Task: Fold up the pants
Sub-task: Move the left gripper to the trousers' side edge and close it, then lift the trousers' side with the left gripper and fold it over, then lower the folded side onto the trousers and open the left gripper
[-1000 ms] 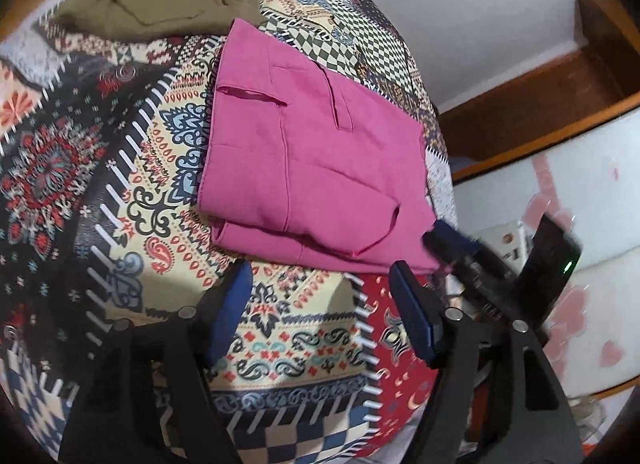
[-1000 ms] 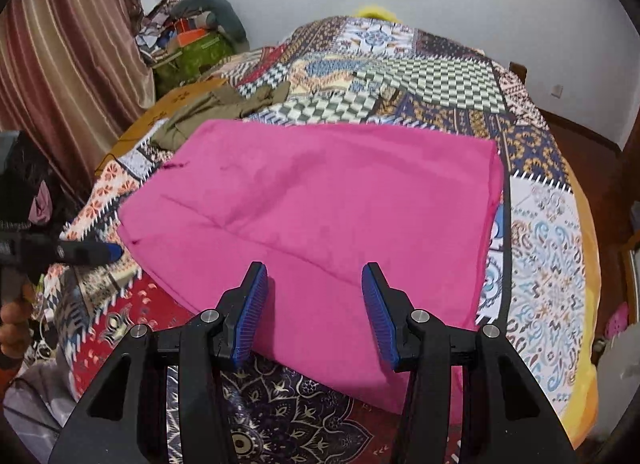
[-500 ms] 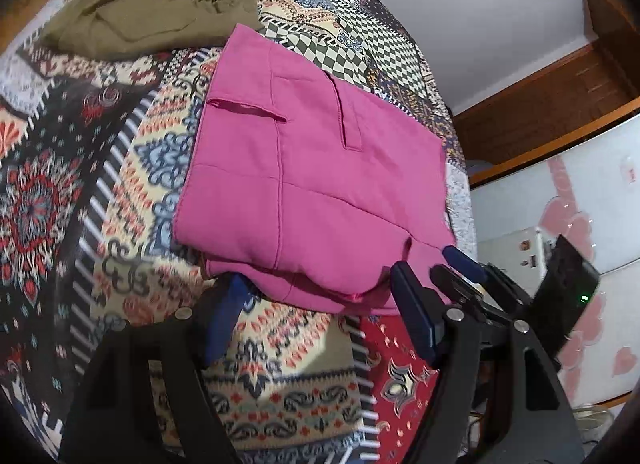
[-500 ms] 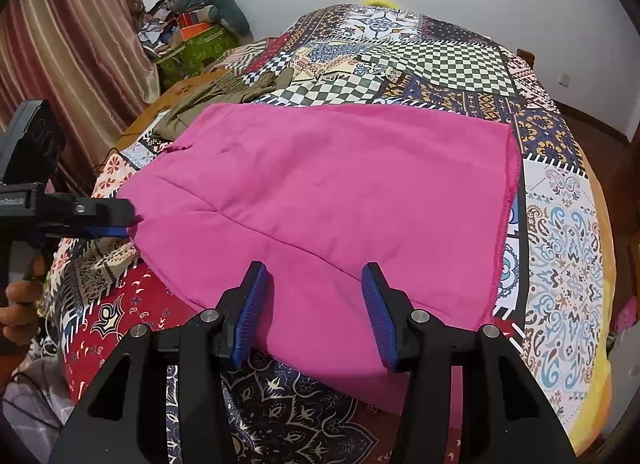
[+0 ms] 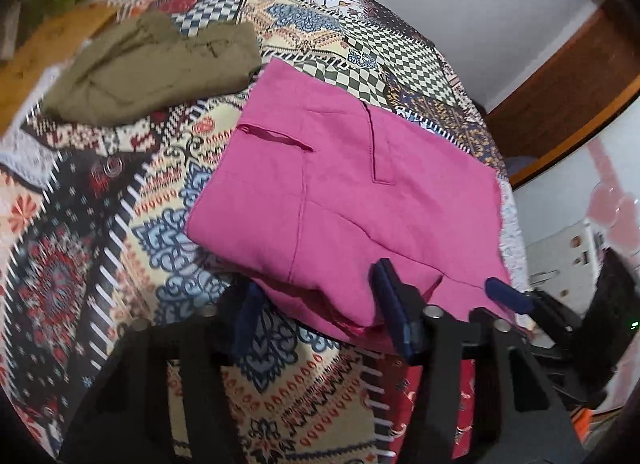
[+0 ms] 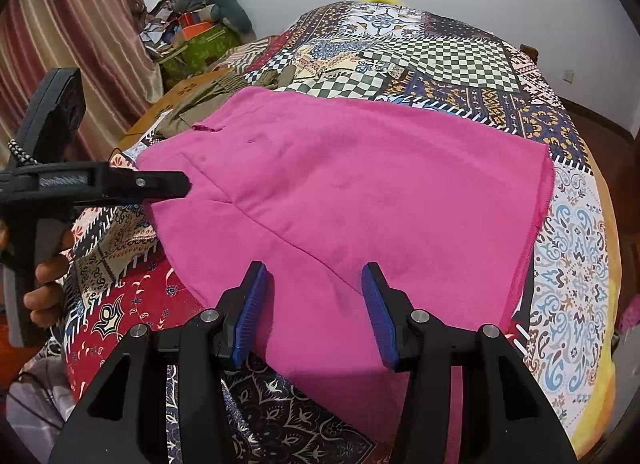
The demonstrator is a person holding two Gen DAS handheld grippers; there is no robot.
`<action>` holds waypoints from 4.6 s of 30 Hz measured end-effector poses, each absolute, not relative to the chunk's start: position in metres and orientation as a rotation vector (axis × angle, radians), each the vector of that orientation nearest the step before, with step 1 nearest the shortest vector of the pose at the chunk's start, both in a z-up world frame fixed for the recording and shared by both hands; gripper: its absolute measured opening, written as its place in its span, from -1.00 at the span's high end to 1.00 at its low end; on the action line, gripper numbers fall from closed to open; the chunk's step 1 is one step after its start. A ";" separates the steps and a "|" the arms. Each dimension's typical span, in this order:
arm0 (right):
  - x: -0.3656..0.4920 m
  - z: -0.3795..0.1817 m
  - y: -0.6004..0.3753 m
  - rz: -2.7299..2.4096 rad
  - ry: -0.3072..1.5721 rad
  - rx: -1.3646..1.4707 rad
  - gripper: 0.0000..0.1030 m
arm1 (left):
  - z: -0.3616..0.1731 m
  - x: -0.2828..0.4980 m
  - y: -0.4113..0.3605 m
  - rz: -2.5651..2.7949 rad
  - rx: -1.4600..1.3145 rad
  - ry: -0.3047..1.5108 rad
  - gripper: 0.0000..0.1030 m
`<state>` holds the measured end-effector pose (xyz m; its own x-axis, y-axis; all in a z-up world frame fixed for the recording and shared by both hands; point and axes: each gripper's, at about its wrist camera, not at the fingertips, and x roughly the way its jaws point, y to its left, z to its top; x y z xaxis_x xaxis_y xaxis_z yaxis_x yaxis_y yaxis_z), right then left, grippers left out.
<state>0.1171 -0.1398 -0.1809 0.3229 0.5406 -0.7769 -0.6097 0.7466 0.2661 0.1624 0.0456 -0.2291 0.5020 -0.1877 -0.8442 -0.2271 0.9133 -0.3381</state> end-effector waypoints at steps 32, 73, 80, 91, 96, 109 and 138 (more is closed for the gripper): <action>0.114 -0.169 -0.122 0.805 0.986 -0.105 0.12 | -0.184 0.085 0.032 0.124 -0.079 0.866 0.56; 0.117 -0.157 -0.126 0.759 0.981 -0.100 0.11 | -0.142 0.101 -0.046 -0.061 0.208 0.713 0.60; 0.111 -0.172 -0.151 0.693 1.020 -0.139 0.11 | -0.138 0.106 -0.065 -0.108 0.239 0.703 0.60; 0.115 -0.179 -0.159 0.716 1.024 -0.084 0.11 | -0.144 0.119 -0.093 -0.213 0.257 0.747 0.61; 0.118 -0.182 -0.161 0.716 1.029 -0.049 0.11 | -0.151 0.126 -0.106 -0.266 0.281 0.782 0.61; 0.133 -0.161 -0.209 0.561 0.966 0.001 0.11 | -0.167 0.146 -0.125 -0.360 0.251 0.879 0.61; 0.132 -0.146 -0.236 0.491 0.925 0.025 0.11 | -0.163 0.152 -0.145 -0.387 0.199 0.919 0.07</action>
<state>0.1325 -0.2355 -0.1459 0.4997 0.4167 -0.7594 -0.3953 0.8898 0.2281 0.1522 -0.1453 -0.1633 0.5440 -0.2399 -0.8041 0.4077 0.9131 0.0033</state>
